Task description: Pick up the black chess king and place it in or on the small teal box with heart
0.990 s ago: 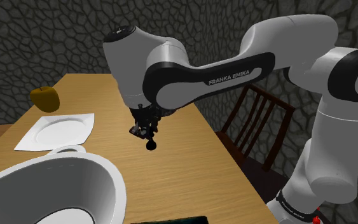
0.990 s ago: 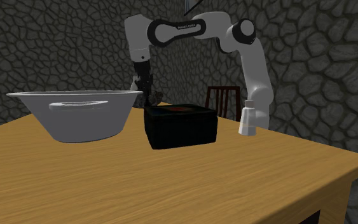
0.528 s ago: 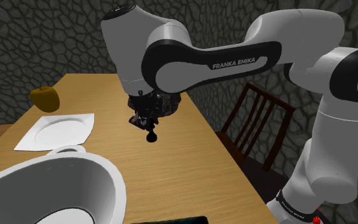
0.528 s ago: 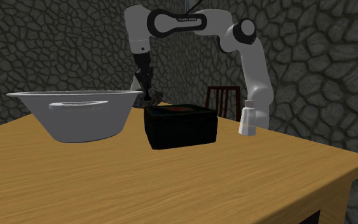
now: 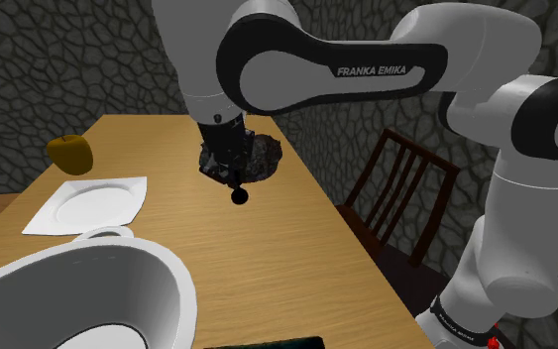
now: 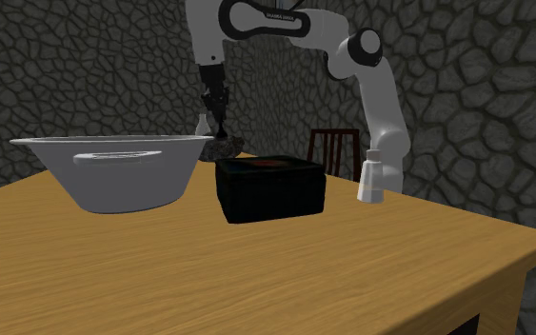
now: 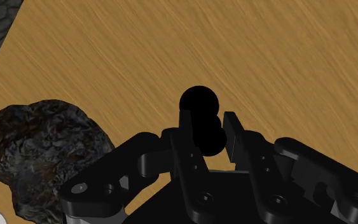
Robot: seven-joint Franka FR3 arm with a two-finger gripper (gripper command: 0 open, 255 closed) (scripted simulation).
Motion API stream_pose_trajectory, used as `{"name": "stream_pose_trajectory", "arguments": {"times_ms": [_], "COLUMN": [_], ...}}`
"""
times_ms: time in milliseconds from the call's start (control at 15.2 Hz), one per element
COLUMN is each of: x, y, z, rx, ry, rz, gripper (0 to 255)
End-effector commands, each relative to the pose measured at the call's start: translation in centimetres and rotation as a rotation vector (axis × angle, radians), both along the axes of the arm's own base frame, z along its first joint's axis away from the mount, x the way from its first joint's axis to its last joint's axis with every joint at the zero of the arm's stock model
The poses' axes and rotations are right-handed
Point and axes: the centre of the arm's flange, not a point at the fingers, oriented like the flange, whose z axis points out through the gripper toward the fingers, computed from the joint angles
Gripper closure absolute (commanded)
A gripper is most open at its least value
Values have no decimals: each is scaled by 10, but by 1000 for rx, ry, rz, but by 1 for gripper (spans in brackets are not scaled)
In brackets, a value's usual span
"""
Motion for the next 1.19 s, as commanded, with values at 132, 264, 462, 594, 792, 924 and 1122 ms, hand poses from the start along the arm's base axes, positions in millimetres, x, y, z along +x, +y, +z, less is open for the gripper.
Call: {"name": "stream_pose_trajectory", "arguments": {"times_ms": [132, 264, 462, 594, 792, 924, 1122], "x": [1, 1, 1, -21, -55, -77, -110], "y": [0, 0, 0, 15, 36, 50, 72], "z": [22, 32, 43, 45, 47, 49, 51], "rx": [0, 0, 0, 0, 0, 0, 0], "ry": [0, 0, 0, 0, 0, 0, 0], "rz": [0, 0, 0, 0, 0, 0, 0], "gripper": [255, 255, 255, 255, 255, 255, 255]}}
